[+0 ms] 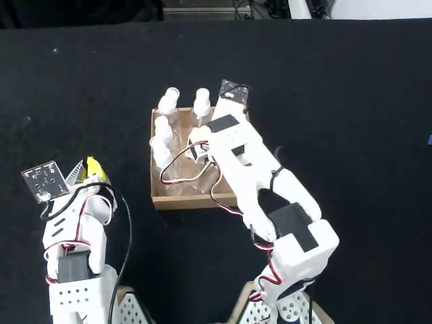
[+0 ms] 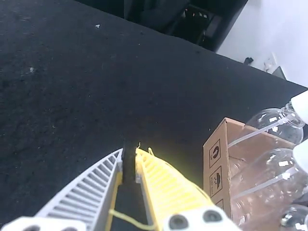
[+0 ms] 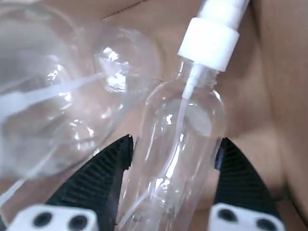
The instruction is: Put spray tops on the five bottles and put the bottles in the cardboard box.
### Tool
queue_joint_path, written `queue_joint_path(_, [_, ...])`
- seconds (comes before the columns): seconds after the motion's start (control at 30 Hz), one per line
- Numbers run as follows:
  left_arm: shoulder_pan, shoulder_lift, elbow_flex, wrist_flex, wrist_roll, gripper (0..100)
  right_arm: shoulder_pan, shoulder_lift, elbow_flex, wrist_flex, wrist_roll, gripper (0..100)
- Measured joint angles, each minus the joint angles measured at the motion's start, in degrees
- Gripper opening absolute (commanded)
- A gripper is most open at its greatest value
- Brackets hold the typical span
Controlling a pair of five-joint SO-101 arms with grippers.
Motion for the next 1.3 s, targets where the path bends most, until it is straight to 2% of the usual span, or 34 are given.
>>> queue_joint_path(0.3, [0.0, 0.0, 0.0, 0.0, 0.0, 3, 0.0, 0.0, 0.0, 0.8, 0.0, 12.3])
queue_joint_path(0.47, [0.0, 0.0, 0.0, 0.0, 0.0, 3, 0.1, 0.0, -3.5, 6.1, -0.1, 12.1])
queue_joint_path(0.67, [0.0, 0.0, 0.0, 0.0, 0.0, 3, 4.4, -4.2, -4.2, 10.0, 0.1, 12.1])
queue_joint_path(0.93, [0.0, 0.0, 0.0, 0.0, 0.0, 3, 6.1, -11.0, -4.2, 15.5, 2.8, 12.3])
queue_joint_path(1.3, [0.0, 0.0, 0.0, 0.0, 0.0, 3, 6.1, -12.7, -4.2, 18.0, 5.3, 12.2])
